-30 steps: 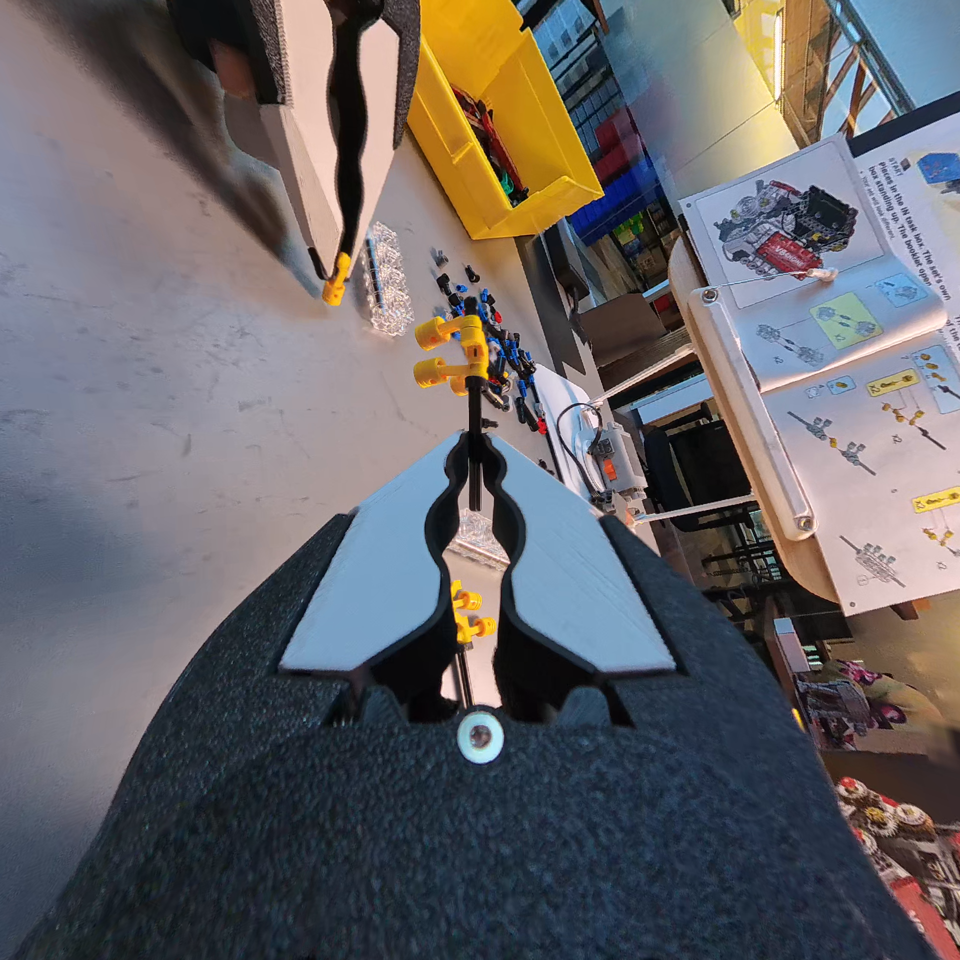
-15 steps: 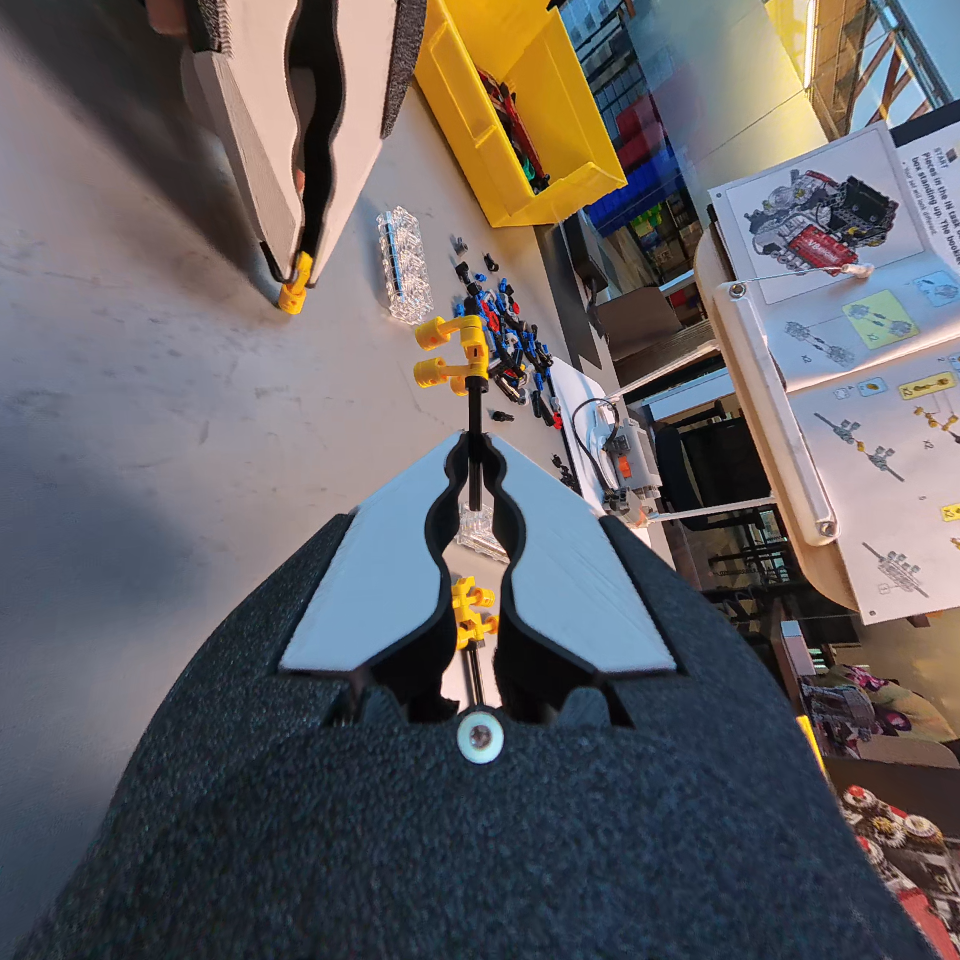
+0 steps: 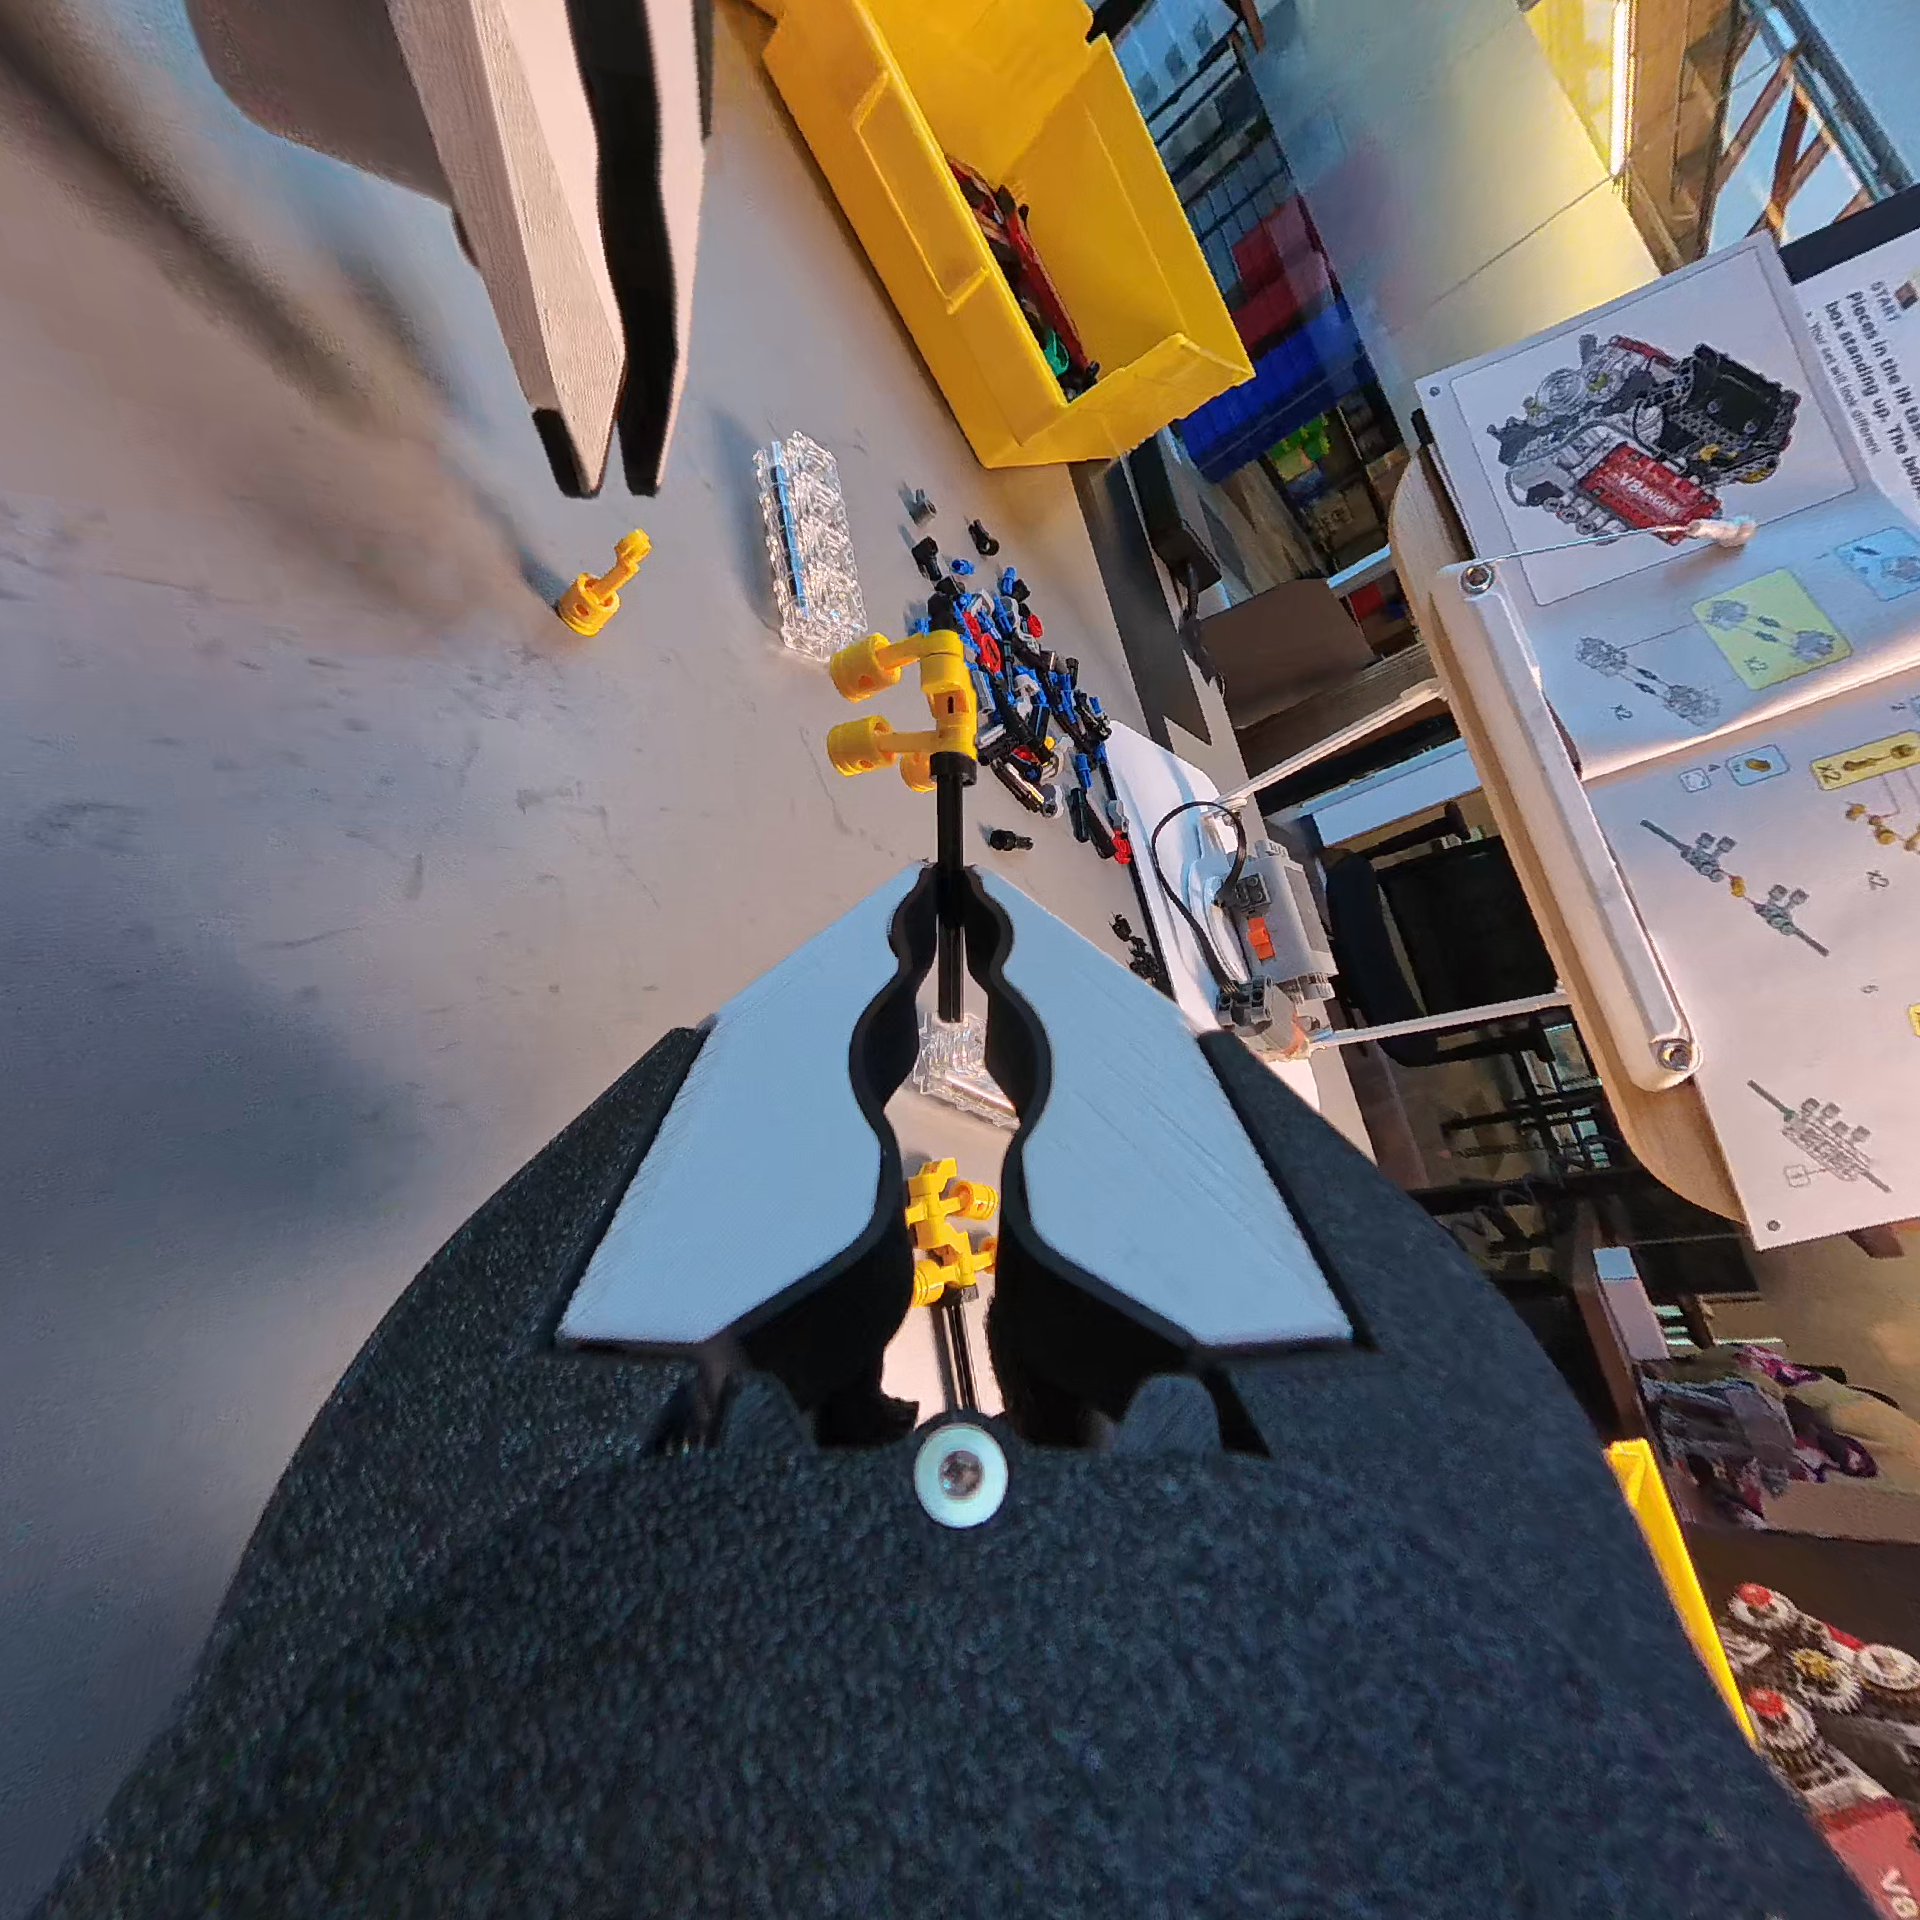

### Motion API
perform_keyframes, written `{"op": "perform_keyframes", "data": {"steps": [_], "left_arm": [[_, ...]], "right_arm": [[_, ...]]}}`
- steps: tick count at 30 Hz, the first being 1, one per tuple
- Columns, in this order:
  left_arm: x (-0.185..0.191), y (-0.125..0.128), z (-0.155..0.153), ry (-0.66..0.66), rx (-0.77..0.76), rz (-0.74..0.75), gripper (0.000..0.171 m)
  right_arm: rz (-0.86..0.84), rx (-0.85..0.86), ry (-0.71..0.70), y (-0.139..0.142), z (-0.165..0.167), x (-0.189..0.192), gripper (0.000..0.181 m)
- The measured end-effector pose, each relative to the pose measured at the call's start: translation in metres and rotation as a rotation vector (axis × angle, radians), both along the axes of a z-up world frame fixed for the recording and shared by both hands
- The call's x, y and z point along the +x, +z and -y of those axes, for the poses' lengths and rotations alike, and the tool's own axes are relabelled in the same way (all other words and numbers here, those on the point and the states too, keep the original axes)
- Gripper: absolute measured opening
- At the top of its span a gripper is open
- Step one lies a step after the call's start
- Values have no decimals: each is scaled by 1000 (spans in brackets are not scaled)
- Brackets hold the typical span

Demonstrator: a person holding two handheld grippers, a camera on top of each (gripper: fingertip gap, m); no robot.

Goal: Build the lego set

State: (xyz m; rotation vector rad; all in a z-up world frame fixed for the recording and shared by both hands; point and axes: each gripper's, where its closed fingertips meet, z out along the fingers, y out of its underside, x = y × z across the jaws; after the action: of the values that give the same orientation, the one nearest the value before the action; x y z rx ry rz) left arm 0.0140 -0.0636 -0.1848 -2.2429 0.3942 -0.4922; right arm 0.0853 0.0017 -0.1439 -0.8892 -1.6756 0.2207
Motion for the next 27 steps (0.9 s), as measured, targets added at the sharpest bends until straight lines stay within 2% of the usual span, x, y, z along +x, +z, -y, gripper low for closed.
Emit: {"op": "perform_keyframes", "data": {"steps": [2,6,17,27], "left_arm": [[5,-2,-1,87,-10,72,20],[0,-9,-6,186,-14,77,19],[9,-15,-9,176,-50,76,13],[9,-10,-16,163,-5,59,6]], "right_arm": [[-9,-2,10,4,1,0,3],[-21,-10,17,6,1,-1,3],[-41,-17,2,9,-6,-4,3],[-25,-19,4,4,-8,-7,3]]}}
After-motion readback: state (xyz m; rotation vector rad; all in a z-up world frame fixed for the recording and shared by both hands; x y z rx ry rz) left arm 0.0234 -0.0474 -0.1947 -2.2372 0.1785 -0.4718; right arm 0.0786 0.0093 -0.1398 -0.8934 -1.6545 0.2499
